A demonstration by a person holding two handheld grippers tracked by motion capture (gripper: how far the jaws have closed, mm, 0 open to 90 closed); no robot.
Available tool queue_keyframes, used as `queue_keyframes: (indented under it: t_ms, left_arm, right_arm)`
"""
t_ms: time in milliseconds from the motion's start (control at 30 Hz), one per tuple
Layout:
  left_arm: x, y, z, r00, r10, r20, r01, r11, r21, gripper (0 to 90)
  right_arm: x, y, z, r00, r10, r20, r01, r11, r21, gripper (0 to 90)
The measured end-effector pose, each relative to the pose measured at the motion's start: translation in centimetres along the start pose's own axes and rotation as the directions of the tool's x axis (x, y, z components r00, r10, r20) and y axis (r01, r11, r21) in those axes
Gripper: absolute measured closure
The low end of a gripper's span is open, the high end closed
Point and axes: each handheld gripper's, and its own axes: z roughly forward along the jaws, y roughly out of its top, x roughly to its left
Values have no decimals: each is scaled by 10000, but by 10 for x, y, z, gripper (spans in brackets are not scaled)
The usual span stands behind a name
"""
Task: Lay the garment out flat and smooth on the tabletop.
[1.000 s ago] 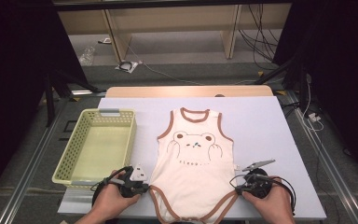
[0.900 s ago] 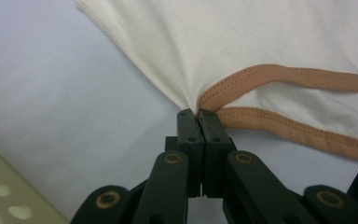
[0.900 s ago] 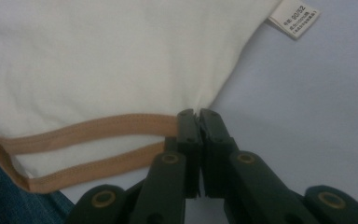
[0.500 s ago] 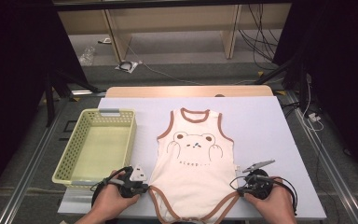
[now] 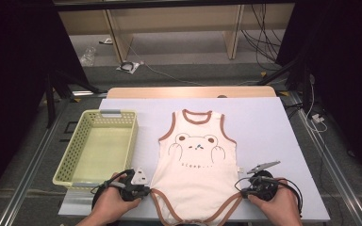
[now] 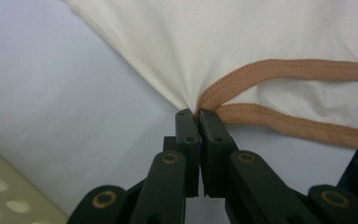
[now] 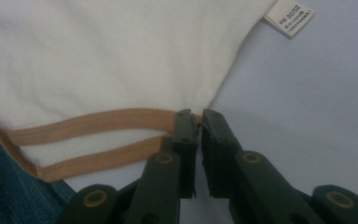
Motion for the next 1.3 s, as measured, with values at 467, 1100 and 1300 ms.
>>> queue_keyframes:
  t_ms: [467,1100,1300]
  left_arm:
    - [3,14,-12,9991,-351,243,409,9502,-3090,361]
    - [10,43,12,9860,-1062,1284,1477,9139,-3781,220]
    - [11,40,9,9885,-1034,1104,1382,9139,-3816,230]
  right_arm:
    - [-6,15,1,9987,-342,383,436,9581,-2832,521]
    - [-8,40,13,9998,-194,74,207,8900,-4555,305]
    - [-7,45,15,9997,-145,171,208,8838,-4674,288]
